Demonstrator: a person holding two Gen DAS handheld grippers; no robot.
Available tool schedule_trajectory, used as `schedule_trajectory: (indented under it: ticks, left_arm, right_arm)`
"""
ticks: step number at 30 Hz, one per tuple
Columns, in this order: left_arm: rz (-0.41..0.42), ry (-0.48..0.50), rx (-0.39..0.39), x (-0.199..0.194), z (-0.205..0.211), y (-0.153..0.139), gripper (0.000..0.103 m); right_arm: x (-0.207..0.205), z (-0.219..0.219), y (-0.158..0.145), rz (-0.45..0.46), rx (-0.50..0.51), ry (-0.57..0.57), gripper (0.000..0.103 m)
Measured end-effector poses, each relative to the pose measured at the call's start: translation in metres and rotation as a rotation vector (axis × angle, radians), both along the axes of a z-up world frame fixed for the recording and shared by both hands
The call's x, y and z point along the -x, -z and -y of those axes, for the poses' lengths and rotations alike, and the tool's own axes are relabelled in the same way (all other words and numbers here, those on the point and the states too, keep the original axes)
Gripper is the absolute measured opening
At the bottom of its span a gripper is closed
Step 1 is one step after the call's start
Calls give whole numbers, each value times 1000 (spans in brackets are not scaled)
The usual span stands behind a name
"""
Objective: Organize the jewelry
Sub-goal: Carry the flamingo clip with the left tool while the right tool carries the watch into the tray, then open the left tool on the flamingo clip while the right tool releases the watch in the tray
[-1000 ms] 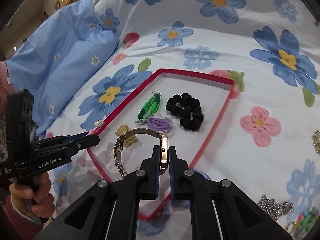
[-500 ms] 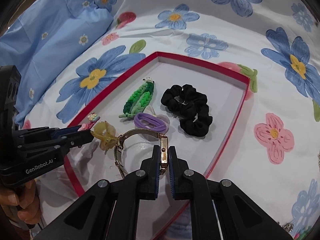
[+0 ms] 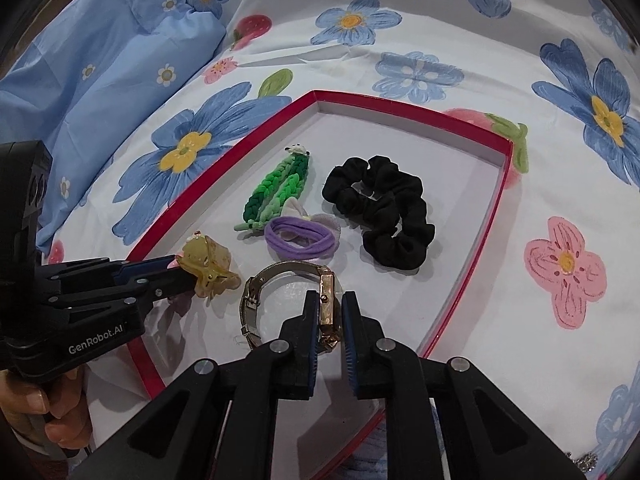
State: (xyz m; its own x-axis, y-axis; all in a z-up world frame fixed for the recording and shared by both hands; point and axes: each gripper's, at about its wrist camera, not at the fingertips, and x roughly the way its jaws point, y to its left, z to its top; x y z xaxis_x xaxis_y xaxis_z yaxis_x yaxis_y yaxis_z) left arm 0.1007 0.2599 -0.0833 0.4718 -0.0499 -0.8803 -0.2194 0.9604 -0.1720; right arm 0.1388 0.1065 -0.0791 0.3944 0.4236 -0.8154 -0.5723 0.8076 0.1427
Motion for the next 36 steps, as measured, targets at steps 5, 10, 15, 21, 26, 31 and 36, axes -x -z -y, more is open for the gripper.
schedule_trajectory:
  ticks: [5, 10, 15, 21, 26, 31, 36]
  left_arm:
    - [-5, -2, -19, -1, 2, -1, 24]
    - [3, -15, -22, 2, 2, -4, 36]
    - [29, -25, -6, 12, 1, -15, 42]
    - [72, -15, 5, 27, 13, -33, 47]
    - [117, 21, 29, 38, 35, -51, 47]
    - [135, 92, 41, 40, 69, -62, 52]
    - [135, 180, 43, 40, 110, -67, 52]
  right_arm:
    - [0, 0, -1, -8, -6, 1, 15]
    - [2, 6, -8, -14, -48, 10, 22]
    - [7, 17, -23, -7, -90, 29, 26]
    - [25, 46, -46, 20, -168, 55, 39]
    - [42, 88, -59, 34, -213, 110, 39]
    - [59, 134, -62, 45, -220, 184, 39]
    - [78, 187, -66, 63, -226, 272, 39]
